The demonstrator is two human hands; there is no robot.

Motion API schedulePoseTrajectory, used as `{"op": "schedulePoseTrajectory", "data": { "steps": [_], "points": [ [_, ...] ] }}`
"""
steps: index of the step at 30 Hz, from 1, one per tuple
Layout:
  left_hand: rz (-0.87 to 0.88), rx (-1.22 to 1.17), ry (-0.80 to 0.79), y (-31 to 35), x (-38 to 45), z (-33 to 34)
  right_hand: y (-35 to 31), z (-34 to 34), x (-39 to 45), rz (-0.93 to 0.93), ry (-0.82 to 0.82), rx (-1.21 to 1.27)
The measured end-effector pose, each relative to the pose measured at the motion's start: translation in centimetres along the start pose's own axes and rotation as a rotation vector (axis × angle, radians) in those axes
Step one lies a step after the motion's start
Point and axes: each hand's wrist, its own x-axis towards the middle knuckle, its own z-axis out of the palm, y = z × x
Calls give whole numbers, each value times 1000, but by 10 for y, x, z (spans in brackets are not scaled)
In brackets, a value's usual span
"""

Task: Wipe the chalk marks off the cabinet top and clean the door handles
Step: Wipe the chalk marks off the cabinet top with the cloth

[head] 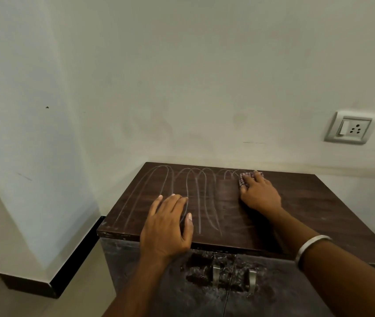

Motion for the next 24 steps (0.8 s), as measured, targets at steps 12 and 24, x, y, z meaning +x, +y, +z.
{"op": "schedulePoseTrajectory", "data": {
  "steps": [12,24],
  "points": [
    [-6,-14,4,2,0,0,-50,14,13,-87,-7,8],
    [10,-16,9,1,1,1,8,1,37,18,-40,-10]
  ]
}}
